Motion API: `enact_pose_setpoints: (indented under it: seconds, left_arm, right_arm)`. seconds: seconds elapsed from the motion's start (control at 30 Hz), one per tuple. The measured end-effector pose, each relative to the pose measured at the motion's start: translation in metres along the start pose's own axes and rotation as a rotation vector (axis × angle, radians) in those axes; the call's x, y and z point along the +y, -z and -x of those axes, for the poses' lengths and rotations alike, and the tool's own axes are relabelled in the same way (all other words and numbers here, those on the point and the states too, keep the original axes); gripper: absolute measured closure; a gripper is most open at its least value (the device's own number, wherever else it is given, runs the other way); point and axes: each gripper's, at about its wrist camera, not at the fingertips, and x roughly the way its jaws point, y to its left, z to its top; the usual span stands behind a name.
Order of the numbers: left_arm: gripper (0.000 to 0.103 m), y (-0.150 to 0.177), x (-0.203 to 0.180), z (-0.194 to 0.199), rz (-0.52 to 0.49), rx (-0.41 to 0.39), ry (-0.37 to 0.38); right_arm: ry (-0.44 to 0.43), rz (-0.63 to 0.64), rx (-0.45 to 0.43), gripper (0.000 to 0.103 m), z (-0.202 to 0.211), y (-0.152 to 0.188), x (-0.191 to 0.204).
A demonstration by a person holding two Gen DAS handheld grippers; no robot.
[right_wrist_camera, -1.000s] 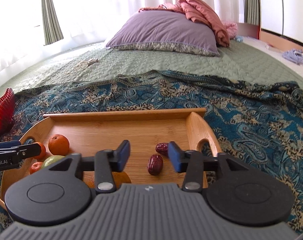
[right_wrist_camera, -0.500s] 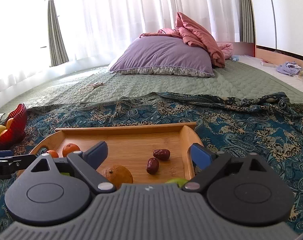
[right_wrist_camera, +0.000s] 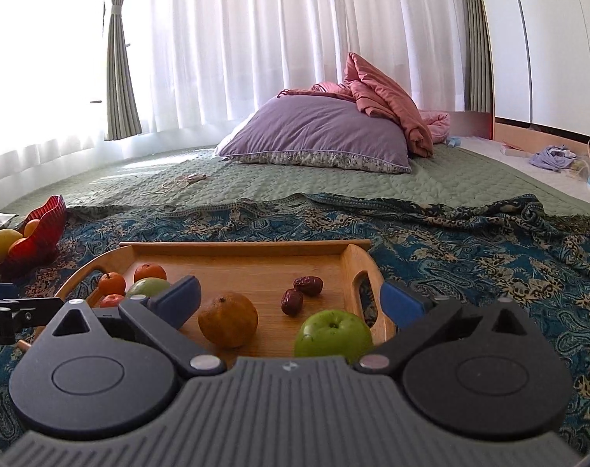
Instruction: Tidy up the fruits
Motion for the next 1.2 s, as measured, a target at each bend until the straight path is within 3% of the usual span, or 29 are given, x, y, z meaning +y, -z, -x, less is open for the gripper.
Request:
enact_pose_setpoints:
  seconds: [0.27, 1.2]
  left_arm:
    - [0.0, 0.021, 0.0, 0.004, 0.02, 0.029, -0.004]
    - [0.0, 0.062, -0.009, 0.005, -0.021, 0.059, -0.045]
  right_arm:
    - [0.007, 0.069, -0.013, 0.0, 0.015, 0.021, 0.013]
    - [0.025, 0.085, 0.02, 0.0, 0.029, 0.064, 0.021]
